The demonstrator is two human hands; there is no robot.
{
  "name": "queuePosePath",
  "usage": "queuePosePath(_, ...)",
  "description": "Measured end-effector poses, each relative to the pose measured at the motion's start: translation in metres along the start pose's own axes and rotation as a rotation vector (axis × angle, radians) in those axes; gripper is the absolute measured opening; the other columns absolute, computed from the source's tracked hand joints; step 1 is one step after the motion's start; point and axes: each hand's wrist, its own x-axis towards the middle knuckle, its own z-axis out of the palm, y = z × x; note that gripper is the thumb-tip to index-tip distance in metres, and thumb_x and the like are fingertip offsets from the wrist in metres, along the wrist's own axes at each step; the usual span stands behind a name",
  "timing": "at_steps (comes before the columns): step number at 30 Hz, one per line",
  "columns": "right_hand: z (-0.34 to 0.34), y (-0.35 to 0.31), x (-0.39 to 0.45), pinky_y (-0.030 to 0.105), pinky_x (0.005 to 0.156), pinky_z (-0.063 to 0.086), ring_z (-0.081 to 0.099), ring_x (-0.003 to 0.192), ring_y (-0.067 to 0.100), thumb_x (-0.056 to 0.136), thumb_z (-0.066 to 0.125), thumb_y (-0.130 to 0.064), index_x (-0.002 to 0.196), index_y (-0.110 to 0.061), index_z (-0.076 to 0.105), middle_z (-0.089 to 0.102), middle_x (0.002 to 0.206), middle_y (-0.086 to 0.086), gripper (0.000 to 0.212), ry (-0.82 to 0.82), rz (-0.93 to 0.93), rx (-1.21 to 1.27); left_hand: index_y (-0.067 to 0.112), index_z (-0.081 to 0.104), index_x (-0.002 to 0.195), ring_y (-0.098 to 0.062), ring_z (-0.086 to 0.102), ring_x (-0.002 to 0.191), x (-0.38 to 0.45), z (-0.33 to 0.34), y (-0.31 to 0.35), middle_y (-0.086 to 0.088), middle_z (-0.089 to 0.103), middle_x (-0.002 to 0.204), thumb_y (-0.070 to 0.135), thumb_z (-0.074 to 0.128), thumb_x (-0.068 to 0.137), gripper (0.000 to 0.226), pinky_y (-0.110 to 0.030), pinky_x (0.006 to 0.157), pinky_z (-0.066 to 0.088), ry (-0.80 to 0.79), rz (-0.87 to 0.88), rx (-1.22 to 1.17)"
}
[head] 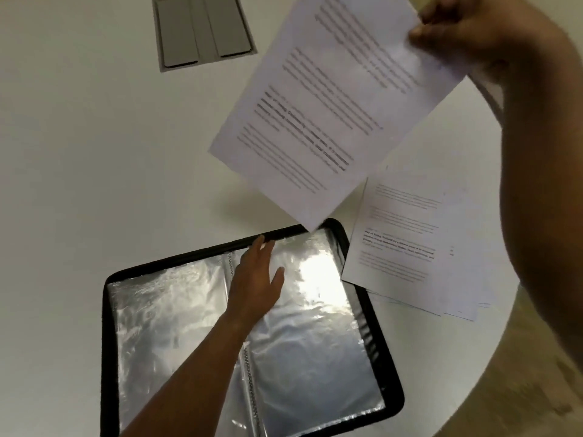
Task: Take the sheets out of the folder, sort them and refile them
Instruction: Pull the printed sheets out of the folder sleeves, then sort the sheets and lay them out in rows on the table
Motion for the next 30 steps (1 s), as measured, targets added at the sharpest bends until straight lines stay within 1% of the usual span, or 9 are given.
queuePosePath(4, -0.019, 0.065, -0.003, 0.022, 0.058, 0.049, 0.053, 0.051, 0.0, 0.095, 0.062, -0.027, 0.093, -0.019, 0.068, 0.06, 0.072, -0.004, 0.01, -0.147, 0.117, 0.036, 0.018, 0.03, 0.15, -0.024, 0.019, 0.146, -0.006, 0.018, -0.002, -0.006, 0.016, 0.16, 0.058, 0.033, 0.089, 0.073, -0.045, 0.115, 0.027, -0.118, 0.024, 0.167)
queuePosePath(7, -0.016, 0.112, -0.006, 0.021, 0.053, 0.046, 0.051, 0.05, 0.002, 0.096, 0.061, -0.019, 0.086, -0.016, 0.068, 0.061, 0.063, -0.009, 0.012, -0.289, 0.22, 0.046, 0.016, 0.024, 0.152, -0.026, 0.007, 0.148, -0.008, 0.028, 0.001, -0.008, 0.009, 0.161, 0.062, 0.024, 0.087, 0.079, -0.045, 0.119, 0.017, -0.177, 0.026, 0.276)
queuePosePath(10, -0.002, 0.156, -0.011, 0.031, 0.064, 0.048, 0.058, 0.064, 0.014, 0.094, 0.063, -0.017, 0.086, -0.019, 0.071, 0.068, 0.08, 0.003, 0.011, -0.395, 0.315, 0.029, 0.02, 0.012, 0.154, -0.021, -0.008, 0.148, -0.012, 0.033, 0.004, -0.003, -0.006, 0.162, 0.061, 0.027, 0.09, 0.078, -0.037, 0.12, 0.001, -0.192, 0.014, 0.317)
queuePosePath(15, 0.028, 0.207, -0.014, 0.044, 0.089, 0.055, 0.067, 0.092, 0.027, 0.093, 0.065, -0.025, 0.1, -0.021, 0.072, 0.07, 0.103, 0.007, 0.012, -0.524, 0.373, -0.204, 0.022, 0.013, 0.154, -0.02, -0.008, 0.148, -0.011, 0.037, 0.002, 0.0, -0.007, 0.161, 0.067, 0.022, 0.087, 0.081, -0.038, 0.12, 0.004, -0.181, 0.003, 0.341)
queuePosePath(19, 0.047, 0.237, -0.011, 0.037, 0.086, 0.05, 0.064, 0.092, 0.027, 0.092, 0.066, -0.027, 0.099, -0.022, 0.071, 0.069, 0.105, 0.009, 0.01, -0.532, 0.377, -0.298, 0.022, 0.013, 0.154, -0.02, -0.008, 0.149, -0.011, 0.04, 0.001, 0.002, -0.007, 0.161, 0.067, 0.024, 0.088, 0.081, -0.042, 0.121, 0.008, -0.185, -0.017, 0.383)
queuePosePath(21, 0.056, 0.248, -0.009, 0.029, 0.08, 0.043, 0.061, 0.088, 0.023, 0.091, 0.067, -0.026, 0.1, -0.021, 0.072, 0.069, 0.108, 0.009, 0.011, -0.503, 0.361, -0.324, 0.022, 0.015, 0.153, -0.019, -0.006, 0.149, -0.01, 0.04, 0.0, 0.002, -0.004, 0.162, 0.067, 0.025, 0.087, 0.081, -0.044, 0.12, 0.011, -0.195, -0.03, 0.382)
queuePosePath(24, 0.07, 0.262, -0.006, 0.025, 0.08, 0.039, 0.063, 0.097, 0.024, 0.086, 0.071, -0.036, 0.106, -0.022, 0.071, 0.068, 0.111, 0.004, 0.025, -0.368, 0.376, -0.272, 0.018, 0.024, 0.152, -0.022, 0.001, 0.149, -0.01, 0.041, 0.003, -0.002, 0.005, 0.162, 0.066, 0.029, 0.087, 0.081, -0.046, 0.12, 0.015, -0.175, -0.023, 0.383)
queuePosePath(27, 0.079, 0.27, -0.015, 0.027, 0.087, 0.039, 0.062, 0.107, 0.024, 0.084, 0.071, -0.048, 0.121, -0.02, 0.062, 0.066, 0.114, 0.001, 0.047, -0.121, 0.443, -0.133, 0.012, 0.032, 0.148, -0.025, 0.011, 0.148, -0.008, 0.043, 0.017, -0.007, 0.017, 0.16, 0.061, 0.034, 0.086, 0.079, -0.046, 0.119, 0.017, -0.123, -0.038, 0.355)
queuePosePath(30, 0.082, 0.276, -0.044, 0.025, 0.088, 0.038, 0.06, 0.111, 0.028, 0.089, 0.066, -0.042, 0.123, -0.011, 0.058, 0.064, 0.12, 0.008, 0.046, 0.182, 0.517, -0.036, 0.01, 0.031, 0.149, -0.018, 0.014, 0.147, 0.002, 0.05, 0.051, -0.005, 0.021, 0.159, 0.056, 0.035, 0.088, 0.076, -0.035, 0.119, 0.012, -0.091, 0.002, 0.217)
